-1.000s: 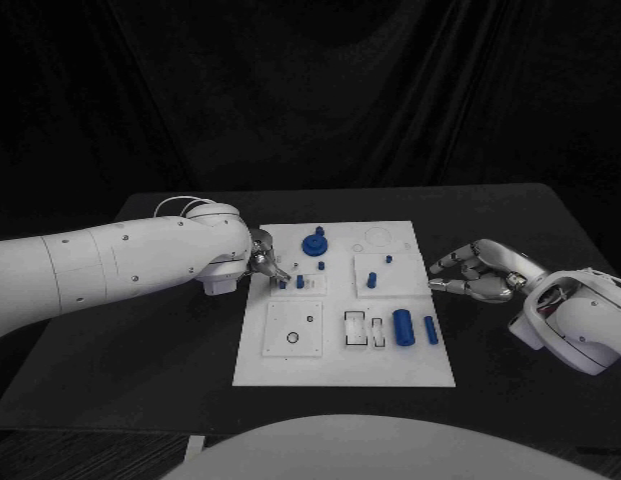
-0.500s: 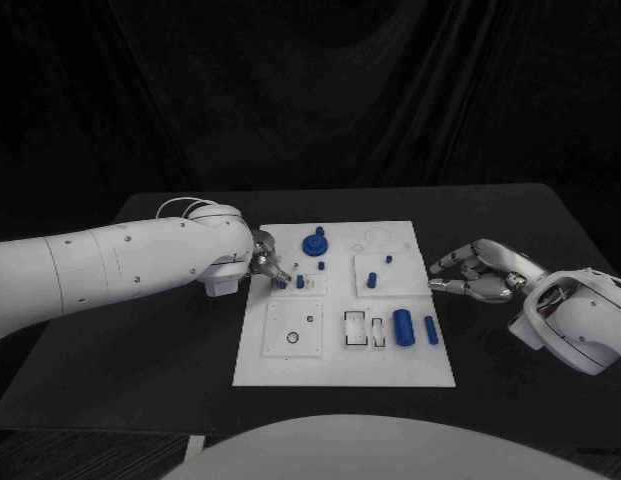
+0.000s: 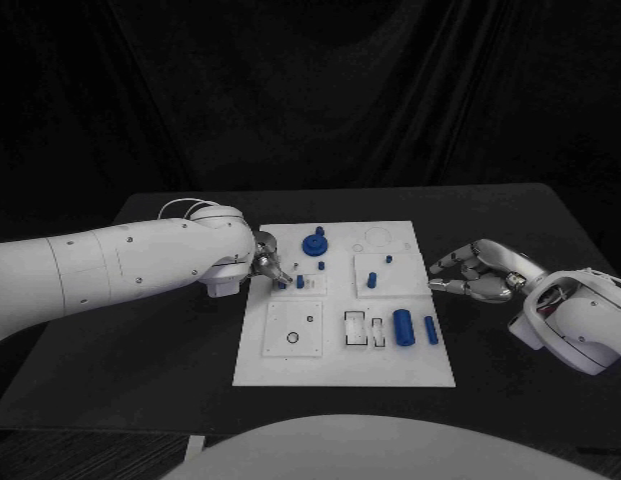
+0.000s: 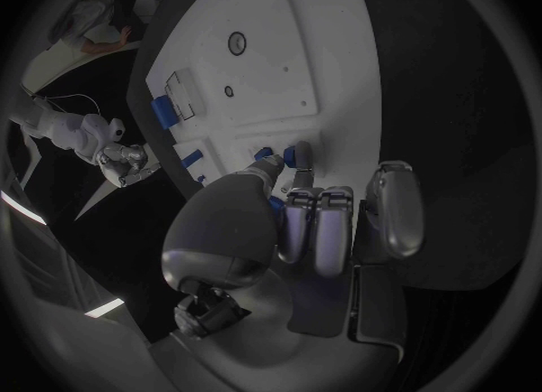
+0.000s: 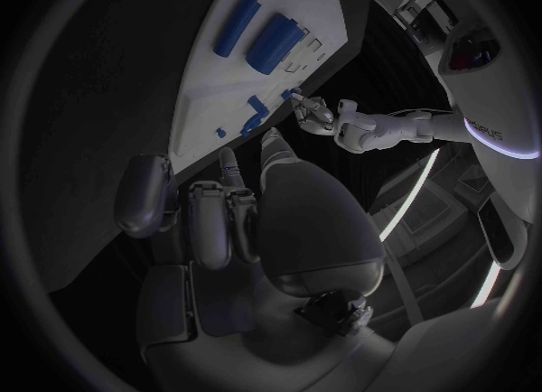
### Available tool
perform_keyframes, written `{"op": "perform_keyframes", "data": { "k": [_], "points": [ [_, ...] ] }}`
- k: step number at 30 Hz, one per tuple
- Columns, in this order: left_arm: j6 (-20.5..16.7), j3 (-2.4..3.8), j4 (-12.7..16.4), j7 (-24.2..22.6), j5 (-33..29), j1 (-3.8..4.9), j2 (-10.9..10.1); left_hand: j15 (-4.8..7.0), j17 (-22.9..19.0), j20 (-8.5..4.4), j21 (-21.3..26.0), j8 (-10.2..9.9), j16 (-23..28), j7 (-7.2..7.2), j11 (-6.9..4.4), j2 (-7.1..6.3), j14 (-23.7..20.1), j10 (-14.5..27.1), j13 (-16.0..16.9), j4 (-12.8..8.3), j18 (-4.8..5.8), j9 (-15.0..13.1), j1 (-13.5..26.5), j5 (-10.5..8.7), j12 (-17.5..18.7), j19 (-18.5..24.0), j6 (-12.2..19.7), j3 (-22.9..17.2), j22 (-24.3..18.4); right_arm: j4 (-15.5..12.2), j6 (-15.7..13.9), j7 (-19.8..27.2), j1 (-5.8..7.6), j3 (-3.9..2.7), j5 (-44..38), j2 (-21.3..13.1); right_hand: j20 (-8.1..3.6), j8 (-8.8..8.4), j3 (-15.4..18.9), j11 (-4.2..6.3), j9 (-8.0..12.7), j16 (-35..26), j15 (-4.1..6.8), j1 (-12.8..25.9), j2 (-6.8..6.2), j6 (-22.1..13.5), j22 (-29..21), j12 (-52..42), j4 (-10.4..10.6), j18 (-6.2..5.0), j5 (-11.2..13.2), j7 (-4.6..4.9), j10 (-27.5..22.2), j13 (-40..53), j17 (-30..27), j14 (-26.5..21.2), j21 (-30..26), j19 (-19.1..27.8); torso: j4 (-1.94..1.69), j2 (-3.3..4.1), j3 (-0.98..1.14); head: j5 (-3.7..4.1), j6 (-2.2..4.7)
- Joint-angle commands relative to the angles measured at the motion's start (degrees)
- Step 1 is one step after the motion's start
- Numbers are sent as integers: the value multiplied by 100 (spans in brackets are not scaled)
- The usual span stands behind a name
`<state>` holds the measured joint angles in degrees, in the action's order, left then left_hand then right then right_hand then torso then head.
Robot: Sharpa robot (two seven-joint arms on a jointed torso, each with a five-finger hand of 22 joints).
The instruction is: Assemble the parts on the task board
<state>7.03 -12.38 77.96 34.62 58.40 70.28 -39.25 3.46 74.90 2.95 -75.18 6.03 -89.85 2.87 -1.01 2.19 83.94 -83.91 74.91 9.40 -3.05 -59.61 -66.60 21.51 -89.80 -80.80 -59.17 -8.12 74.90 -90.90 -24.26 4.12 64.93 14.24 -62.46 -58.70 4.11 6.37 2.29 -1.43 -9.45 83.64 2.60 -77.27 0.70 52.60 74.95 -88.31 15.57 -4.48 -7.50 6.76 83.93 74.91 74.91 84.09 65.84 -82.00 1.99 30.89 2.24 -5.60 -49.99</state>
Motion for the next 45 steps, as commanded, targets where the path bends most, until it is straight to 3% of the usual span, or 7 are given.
{"op": "perform_keyframes", "data": {
  "k": [1, 14, 20, 24, 32, 45],
  "points": [
    [75, 3, 4, -95, 2, -17, 14, 0, 1510, 9, 21, -34, -15, -11, 4, -26, 606, -609, 1509, -34, -65, 10, -35, 36, -20, 32, -39, -76, 1019, -3, 13, -42, -17, -3, -4, -2, -6, -20, 36, -41, 7, -19, -47, 9, 58, 42, 857, 15, -2, -36, -17, 1, 448, 1344, 870, 401, -31, 32, 0, -1, 1, 3, -1],
    [102, 3, -11, -87, 2, -44, 15, 2, 1510, 5, 25, -58, -15, -11, 2, -101, 606, -609, 1509, -190, -65, 38, -40, 59, -20, 31, -35, -372, 1019, -3, 27, -51, -24, -3, -4, 3, -6, -22, 37, -42, 9, -20, -48, -1, 60, 44, 856, 19, -8, -37, -25, 2, 444, 1341, 868, 401, -37, 34, -1, -2, -1, -7, -1],
    [40, 3, -15, -137, 2, -48, 10, 5, 1510, -2, 27, -49, -15, -15, 1, -225, 606, -609, 1509, -432, -65, 31, 76, 135, -20, 27, -51, -954, 1020, -3, 36, -61, -26, -3, -4, 5, -6, -22, 37, -42, 9, -20, -48, -1, 60, 44, 856, 19, -8, -37, -25, 2, 444, 1341, 868, 401, -37, 34, -1, -2, 0, -14, -1],
    [-57, 3, -7, -202, 2, -50, 6, 8, 1510, -8, 8, -4, -15, -8, -2, -301, 606, -609, 1509, -660, -61, -35, 215, 357, -20, 12, -44, -1442, 1027, -2, 42, -67, -29, -3, -4, 5, -5, -22, 35, -44, 10, -25, -49, -9, 64, 47, 852, 19, -13, -40, -31, 2, 444, 1341, 863, 399, -55, 39, 1, -2, -2, -15, -1],
    [-161, 3, 3, -319, 2, -51, -9, 9, 1510, -6, -30, 91, -15, 5, 1, -348, 606, -609, 1509, -916, -53, -178, 421, 599, -20, -17, -13, -1969, 1037, -4, 47, -79, -34, -3, -4, 0, -5, -22, 35, -44, 10, -25, -49, -9, 64, 47, 852, 19, -13, -40, -31, 2, 444, 1341, 863, 399, -55, 39, 1, -2, -1, -5, -1],
    [-66, 6, 95, -580, -5, -19, -183, 5, 1510, -3, -11, 166, -15, 20, 9, -285, 606, -609, 1509, -1012, -57, -275, 546, 657, -20, -3, -13, -2325, 1031, 2, 38, -86, -39, -3, -4, 1, -4, -20, 33, -47, 10, -31, -51, -17, 71, 55, 850, 25, -17, -42, -36, 2, 439, 1335, 858, 398, -64, 42, 1, -7, 1, 28, -1]
  ]
}}
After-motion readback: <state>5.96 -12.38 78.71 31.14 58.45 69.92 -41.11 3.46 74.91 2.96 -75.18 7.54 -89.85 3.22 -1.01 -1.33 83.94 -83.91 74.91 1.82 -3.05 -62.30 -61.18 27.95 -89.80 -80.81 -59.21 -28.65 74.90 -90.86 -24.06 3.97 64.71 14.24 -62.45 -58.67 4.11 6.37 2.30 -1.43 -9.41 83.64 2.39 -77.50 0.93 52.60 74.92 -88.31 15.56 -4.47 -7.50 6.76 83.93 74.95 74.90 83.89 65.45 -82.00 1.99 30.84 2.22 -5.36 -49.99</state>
